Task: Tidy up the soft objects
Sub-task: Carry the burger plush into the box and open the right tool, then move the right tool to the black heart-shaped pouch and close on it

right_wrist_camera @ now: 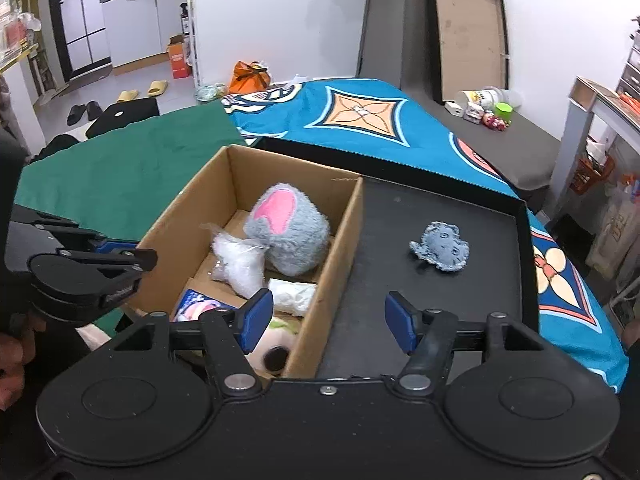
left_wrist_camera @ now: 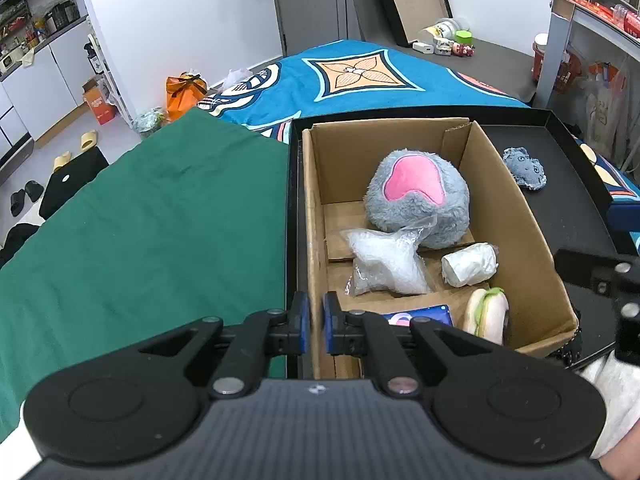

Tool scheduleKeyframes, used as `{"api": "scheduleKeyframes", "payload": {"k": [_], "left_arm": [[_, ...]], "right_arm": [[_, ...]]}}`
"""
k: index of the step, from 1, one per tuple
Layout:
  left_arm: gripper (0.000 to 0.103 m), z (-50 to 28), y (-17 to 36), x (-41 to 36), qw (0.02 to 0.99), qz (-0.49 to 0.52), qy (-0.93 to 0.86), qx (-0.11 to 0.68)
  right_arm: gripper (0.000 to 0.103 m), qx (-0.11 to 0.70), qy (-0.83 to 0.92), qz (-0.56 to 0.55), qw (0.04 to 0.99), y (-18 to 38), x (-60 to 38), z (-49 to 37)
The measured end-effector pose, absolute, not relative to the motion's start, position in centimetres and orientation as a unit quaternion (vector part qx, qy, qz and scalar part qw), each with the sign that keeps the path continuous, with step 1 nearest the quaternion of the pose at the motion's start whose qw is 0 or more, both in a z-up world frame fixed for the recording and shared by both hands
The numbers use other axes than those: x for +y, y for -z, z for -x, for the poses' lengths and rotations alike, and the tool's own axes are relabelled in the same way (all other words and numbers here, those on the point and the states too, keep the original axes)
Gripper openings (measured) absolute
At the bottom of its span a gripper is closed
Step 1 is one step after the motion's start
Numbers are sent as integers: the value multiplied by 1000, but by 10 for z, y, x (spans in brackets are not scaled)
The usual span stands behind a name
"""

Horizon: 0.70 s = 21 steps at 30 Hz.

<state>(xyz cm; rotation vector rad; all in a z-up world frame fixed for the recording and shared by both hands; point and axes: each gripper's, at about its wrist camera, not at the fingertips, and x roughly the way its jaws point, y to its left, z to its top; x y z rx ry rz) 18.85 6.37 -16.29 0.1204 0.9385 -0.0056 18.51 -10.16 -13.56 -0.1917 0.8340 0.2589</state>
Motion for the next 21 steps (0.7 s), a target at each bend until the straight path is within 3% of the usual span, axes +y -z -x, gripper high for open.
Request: {"api": "scheduleKeyframes", "payload": {"k": [17,21], "left_arm": [[15,-186,160,56,893,-89,-9,442],[29,-187,160,50,892,-105,-14,439]], "right_arm": [[63,430,-102,15,897,162,-166,-187],[67,446,-113,-1,888,175,-176,-188]]}}
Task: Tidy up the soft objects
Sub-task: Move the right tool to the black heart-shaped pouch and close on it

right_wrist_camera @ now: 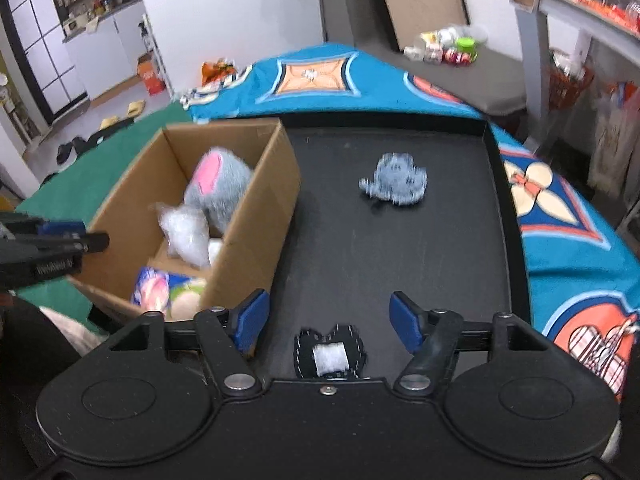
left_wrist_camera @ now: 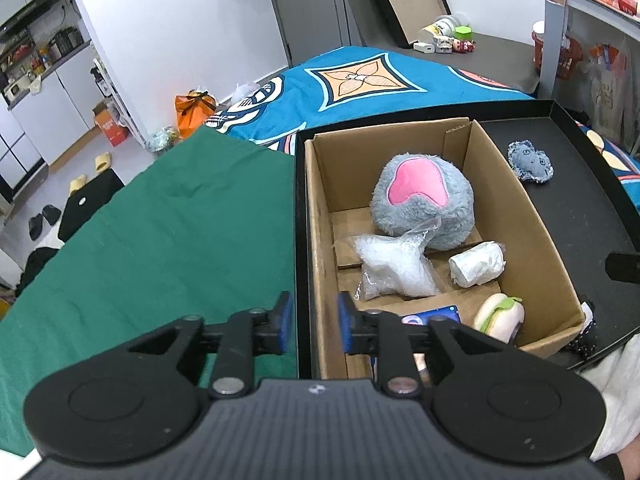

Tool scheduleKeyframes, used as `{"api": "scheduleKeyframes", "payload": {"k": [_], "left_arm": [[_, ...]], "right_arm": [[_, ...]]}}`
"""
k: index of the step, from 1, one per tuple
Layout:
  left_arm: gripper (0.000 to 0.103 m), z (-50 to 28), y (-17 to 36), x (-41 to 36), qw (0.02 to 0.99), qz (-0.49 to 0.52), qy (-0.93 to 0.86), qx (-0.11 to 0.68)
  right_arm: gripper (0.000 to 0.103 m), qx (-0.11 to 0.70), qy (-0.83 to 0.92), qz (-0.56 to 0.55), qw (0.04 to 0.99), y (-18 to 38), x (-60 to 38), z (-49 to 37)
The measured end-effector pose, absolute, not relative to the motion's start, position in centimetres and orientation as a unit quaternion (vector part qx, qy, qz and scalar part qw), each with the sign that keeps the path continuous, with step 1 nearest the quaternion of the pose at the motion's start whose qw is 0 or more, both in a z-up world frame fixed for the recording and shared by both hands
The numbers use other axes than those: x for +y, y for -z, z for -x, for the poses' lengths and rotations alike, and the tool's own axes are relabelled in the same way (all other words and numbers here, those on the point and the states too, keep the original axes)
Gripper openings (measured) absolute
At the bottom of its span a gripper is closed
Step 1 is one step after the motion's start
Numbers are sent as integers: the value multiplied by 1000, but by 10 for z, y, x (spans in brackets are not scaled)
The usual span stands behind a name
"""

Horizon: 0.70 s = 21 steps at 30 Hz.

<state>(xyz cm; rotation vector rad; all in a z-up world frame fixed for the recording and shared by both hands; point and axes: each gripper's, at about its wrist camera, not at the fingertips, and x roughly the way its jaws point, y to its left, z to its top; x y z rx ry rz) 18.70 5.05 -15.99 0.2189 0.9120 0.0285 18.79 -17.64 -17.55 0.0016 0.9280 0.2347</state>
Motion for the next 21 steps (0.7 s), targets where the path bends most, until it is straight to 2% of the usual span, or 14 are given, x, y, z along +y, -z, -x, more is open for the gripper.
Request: {"api": "scheduleKeyframes", "payload": {"k": [7,15,21], "left_arm": [[37,-188,158,52,892,-95,-27,441],[45,-188,160,42,887,-133,-30,442],[46,-190,162,35,884,-153,-36,441]], "right_arm": [[67,470,-128,11,873,204,-175,-184],[67,468,-135,-8,873,223,-182,-186],[62,481,-147,-17,864,242,-182,-191]]}}
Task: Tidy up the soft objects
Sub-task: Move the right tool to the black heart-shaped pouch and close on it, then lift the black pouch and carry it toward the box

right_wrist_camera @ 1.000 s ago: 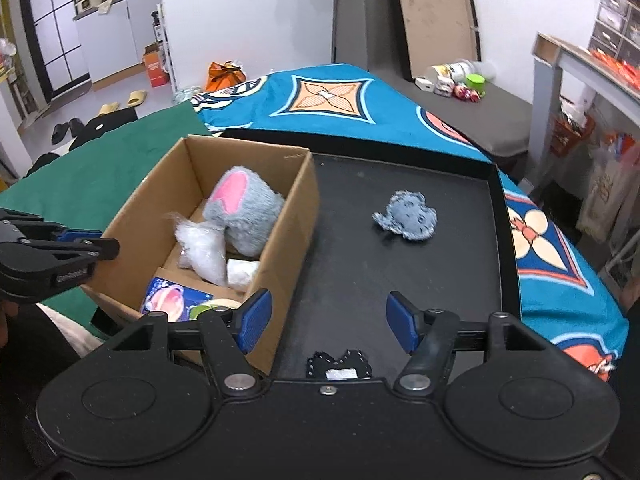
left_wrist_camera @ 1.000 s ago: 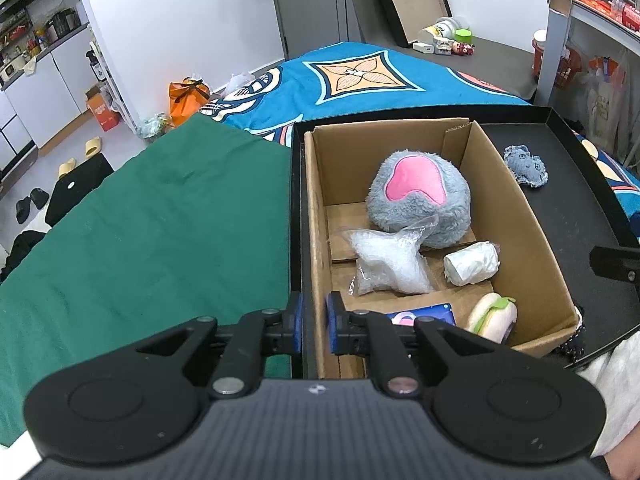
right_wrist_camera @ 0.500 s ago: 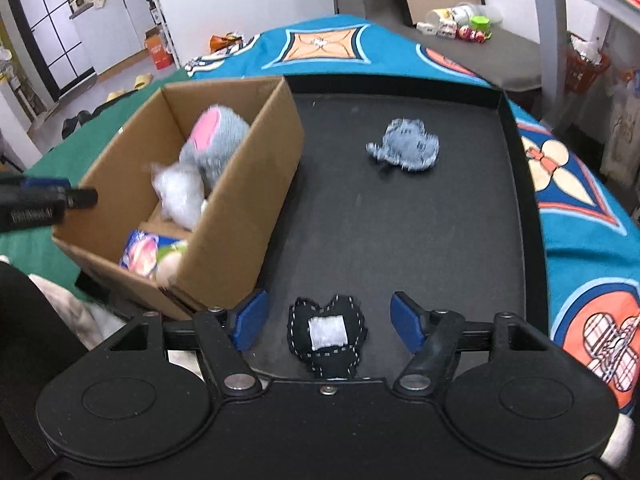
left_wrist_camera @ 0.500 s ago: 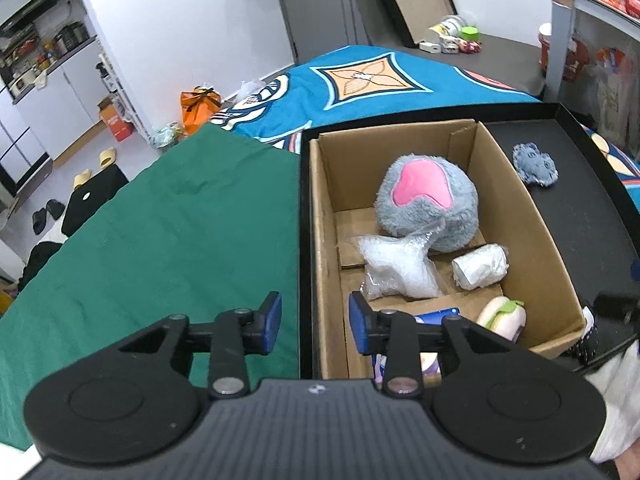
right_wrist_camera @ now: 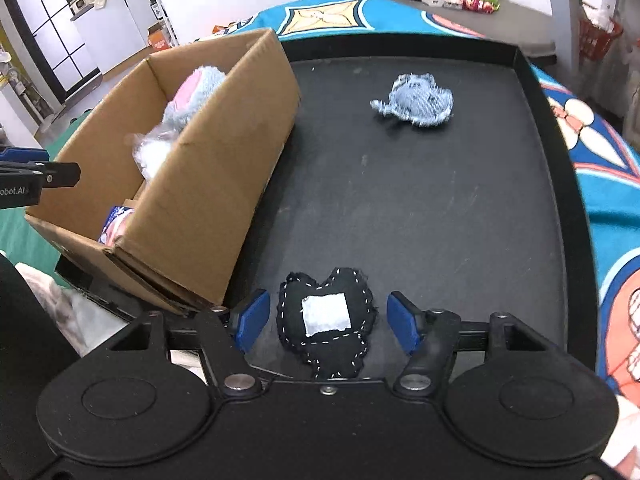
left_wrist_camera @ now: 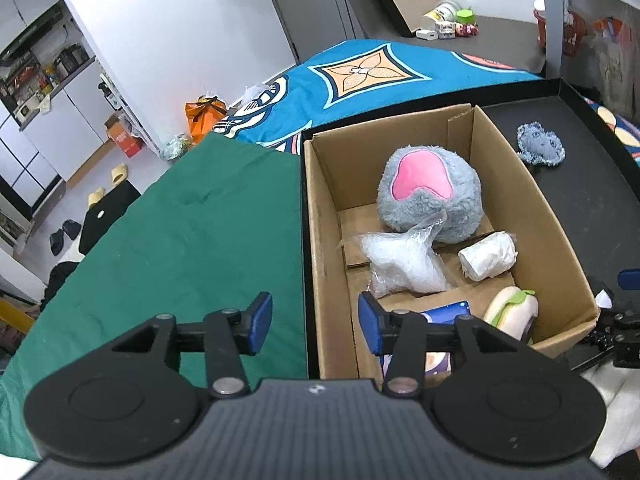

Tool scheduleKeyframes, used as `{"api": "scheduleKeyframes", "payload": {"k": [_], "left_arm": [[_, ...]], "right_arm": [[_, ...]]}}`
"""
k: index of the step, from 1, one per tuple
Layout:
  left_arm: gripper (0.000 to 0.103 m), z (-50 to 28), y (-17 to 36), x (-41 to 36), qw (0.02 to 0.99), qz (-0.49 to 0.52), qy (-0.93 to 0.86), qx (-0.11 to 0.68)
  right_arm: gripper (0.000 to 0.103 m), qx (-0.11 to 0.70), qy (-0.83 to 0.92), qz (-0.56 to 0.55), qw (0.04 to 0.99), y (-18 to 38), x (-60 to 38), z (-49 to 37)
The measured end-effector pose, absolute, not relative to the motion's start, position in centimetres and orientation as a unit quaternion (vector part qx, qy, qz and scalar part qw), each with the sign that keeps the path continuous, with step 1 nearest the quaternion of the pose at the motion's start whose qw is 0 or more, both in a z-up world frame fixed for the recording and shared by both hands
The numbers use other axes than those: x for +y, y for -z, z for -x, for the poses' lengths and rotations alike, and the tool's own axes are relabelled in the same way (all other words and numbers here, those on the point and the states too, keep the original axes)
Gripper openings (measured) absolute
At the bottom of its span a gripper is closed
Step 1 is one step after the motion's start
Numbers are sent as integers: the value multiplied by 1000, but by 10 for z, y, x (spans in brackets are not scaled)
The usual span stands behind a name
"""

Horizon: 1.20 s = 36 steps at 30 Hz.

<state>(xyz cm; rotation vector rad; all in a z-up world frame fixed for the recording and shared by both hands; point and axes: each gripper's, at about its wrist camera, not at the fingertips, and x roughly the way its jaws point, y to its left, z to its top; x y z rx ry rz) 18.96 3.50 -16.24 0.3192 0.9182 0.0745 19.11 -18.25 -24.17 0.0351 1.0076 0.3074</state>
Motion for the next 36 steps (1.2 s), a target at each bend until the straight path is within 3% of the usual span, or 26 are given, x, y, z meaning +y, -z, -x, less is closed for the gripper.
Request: {"api": "scheduleKeyframes", "payload": {"k": [5,10,25,36], "left_arm": [[46,-195,169,24,870,-187,-39,454],[46,-194,170,17,866,-207,-54,452],[51,-195,172,3,855,-251,-74,448],[75,-190,166,5,863,-244,-77,435]], "right_arm": [[57,475,-159,-8,866,248,-182,-191],[43,461,-162,17,872,247,-183,-189],[41,460,-154,-40,873,240,-211,-191],[41,438,-146,-43,886,228,-213,-187]]}}
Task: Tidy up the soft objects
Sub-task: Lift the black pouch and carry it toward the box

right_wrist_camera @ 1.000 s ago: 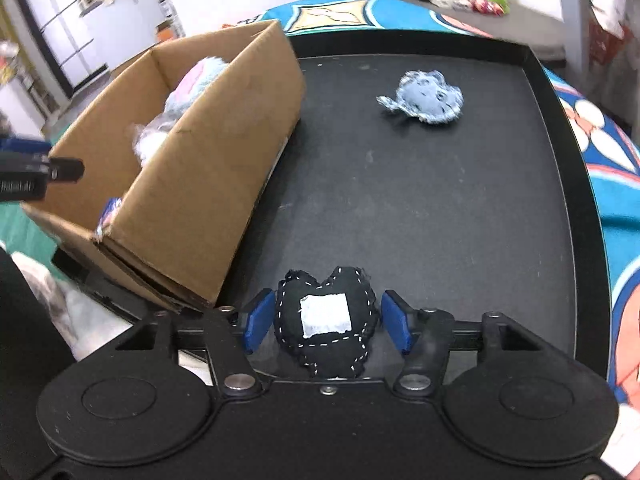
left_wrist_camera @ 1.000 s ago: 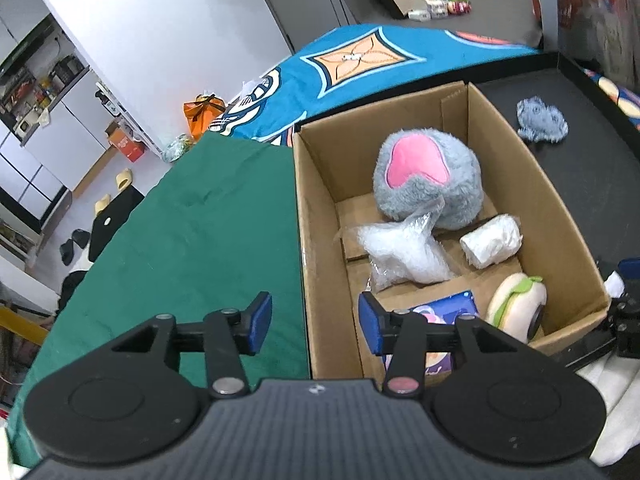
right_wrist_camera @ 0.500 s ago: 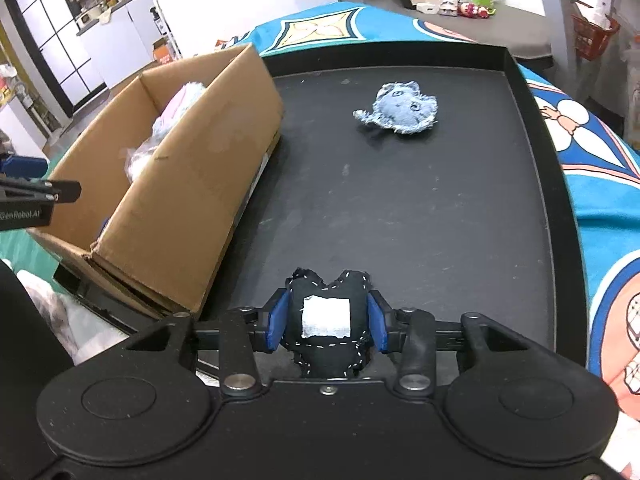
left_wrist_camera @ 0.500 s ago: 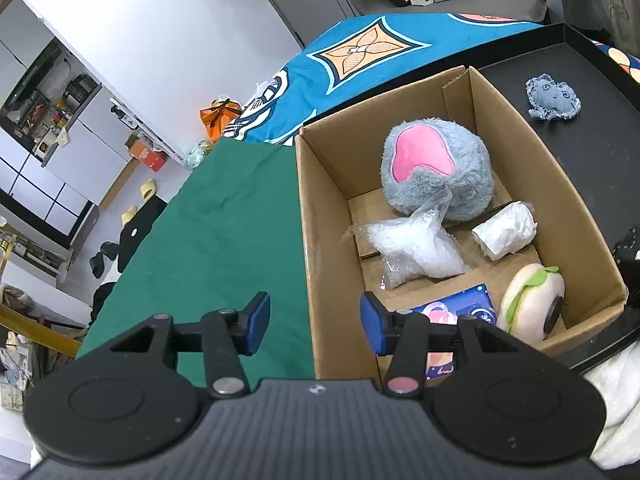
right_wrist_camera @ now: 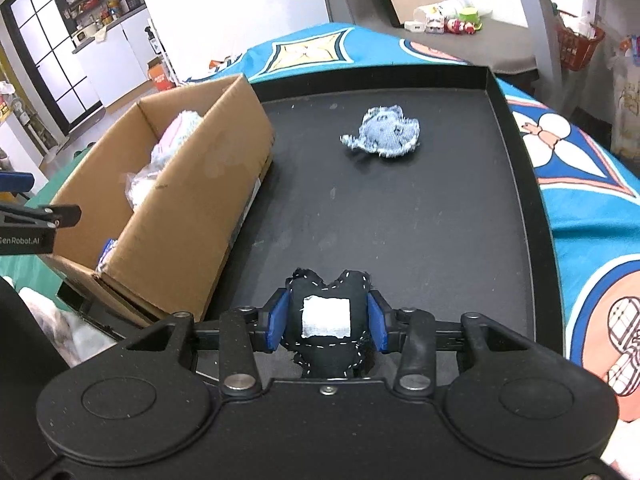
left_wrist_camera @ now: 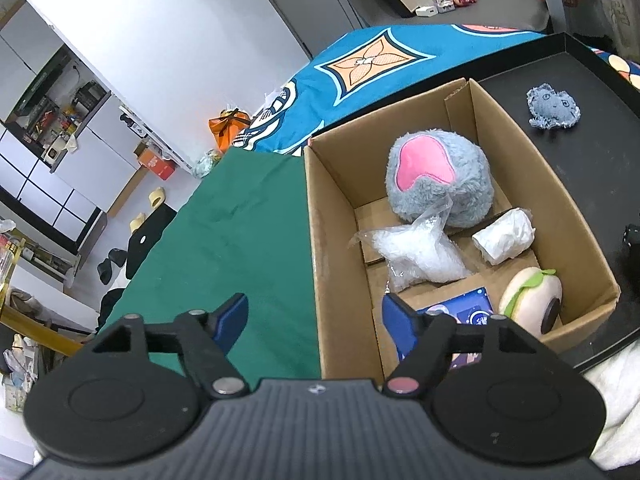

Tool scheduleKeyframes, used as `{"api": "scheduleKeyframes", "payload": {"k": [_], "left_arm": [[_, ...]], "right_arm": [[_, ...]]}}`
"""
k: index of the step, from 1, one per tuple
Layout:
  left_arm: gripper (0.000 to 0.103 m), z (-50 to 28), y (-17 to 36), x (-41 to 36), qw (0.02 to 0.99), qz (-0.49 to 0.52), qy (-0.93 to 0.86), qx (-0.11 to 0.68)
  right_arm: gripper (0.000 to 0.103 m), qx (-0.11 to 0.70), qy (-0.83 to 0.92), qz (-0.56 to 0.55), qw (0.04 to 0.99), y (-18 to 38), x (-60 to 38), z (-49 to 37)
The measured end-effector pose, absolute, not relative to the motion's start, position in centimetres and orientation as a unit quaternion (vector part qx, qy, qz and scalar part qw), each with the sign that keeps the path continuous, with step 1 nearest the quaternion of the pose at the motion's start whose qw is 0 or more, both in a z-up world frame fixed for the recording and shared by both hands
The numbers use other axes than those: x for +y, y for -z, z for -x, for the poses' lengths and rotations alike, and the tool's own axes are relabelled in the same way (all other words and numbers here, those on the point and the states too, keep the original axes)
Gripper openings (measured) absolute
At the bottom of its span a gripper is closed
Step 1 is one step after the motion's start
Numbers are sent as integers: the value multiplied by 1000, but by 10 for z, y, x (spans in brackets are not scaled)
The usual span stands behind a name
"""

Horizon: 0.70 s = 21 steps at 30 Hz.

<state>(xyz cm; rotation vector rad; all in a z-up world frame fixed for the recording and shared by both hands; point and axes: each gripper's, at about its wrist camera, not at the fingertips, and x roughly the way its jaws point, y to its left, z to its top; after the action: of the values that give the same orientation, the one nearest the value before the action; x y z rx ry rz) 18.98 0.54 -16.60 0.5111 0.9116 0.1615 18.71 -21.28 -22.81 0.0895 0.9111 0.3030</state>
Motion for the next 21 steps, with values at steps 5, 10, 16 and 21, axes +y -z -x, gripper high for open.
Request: {"api": "scheduleKeyframes", "payload": {"k": [5,10,16,21], "left_arm": [[91,-188,165,7,866,-238,-71,434],[95,-186,162,7,871,-233,-65,427],[95,-185,158,15,883,-204,-65,419],[95,-183,153,20,891,-184,-68,410]], "right_arm": [[41,428,-143,-55,891,216,-215,-186],[41,416,-136,-49,898,201,-214,-187],[41,406,-132,-39,903,188,-210,-189],[41,401,-135,-29,906,179,-204,-191]]}}
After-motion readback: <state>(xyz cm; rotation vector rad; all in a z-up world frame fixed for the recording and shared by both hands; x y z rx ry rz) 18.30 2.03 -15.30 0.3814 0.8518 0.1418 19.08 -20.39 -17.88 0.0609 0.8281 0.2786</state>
